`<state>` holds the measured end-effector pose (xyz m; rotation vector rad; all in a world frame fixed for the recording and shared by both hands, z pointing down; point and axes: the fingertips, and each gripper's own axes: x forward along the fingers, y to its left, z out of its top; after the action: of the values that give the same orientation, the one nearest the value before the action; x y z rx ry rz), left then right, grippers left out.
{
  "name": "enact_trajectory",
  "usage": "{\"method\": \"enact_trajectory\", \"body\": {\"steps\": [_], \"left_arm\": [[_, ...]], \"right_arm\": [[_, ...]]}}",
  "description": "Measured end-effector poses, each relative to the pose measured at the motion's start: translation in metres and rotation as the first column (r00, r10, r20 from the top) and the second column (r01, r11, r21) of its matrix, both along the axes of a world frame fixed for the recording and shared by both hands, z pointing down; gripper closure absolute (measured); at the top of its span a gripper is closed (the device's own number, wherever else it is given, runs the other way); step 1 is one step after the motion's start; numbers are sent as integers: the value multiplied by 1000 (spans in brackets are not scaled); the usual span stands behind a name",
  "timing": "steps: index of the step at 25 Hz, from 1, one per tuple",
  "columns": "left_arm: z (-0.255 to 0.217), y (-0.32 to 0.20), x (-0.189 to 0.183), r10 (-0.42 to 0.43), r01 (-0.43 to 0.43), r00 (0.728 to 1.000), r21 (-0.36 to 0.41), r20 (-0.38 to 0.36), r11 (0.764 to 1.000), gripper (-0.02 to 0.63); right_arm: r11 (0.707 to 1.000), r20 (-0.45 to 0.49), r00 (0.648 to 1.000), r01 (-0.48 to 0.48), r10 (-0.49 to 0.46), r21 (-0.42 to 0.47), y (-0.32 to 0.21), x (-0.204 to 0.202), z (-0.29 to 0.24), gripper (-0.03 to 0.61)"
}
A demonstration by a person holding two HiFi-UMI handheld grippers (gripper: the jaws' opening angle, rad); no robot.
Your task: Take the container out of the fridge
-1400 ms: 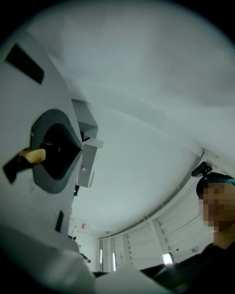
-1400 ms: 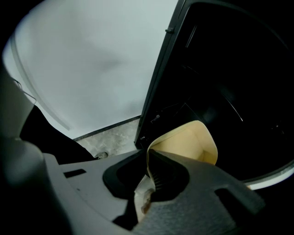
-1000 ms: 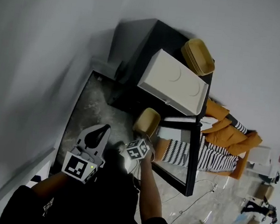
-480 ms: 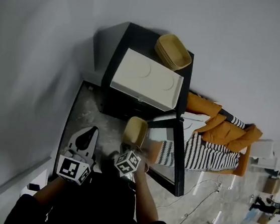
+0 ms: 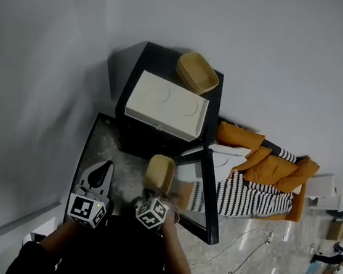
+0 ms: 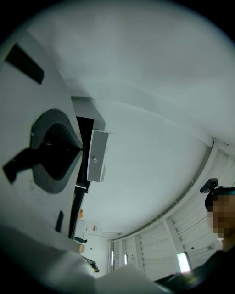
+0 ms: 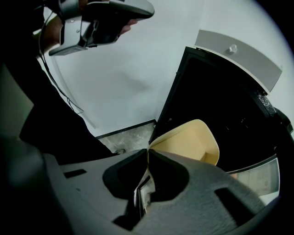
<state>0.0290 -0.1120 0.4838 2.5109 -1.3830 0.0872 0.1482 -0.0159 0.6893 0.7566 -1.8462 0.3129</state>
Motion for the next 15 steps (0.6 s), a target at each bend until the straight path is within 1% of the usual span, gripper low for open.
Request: {"method": "enact_trajectory", "body": {"steps": [7, 15], "left_arm": [[8, 10, 4, 8, -8, 1000, -2, 12, 1000, 609], [6, 12, 7, 15, -15, 1000, 0, 14, 1000, 609]], "right_arm": [[1000, 34, 999, 9, -8, -15, 11, -6, -15, 568], [1000, 37, 999, 22, -22, -17, 18, -6, -24, 568]]}}
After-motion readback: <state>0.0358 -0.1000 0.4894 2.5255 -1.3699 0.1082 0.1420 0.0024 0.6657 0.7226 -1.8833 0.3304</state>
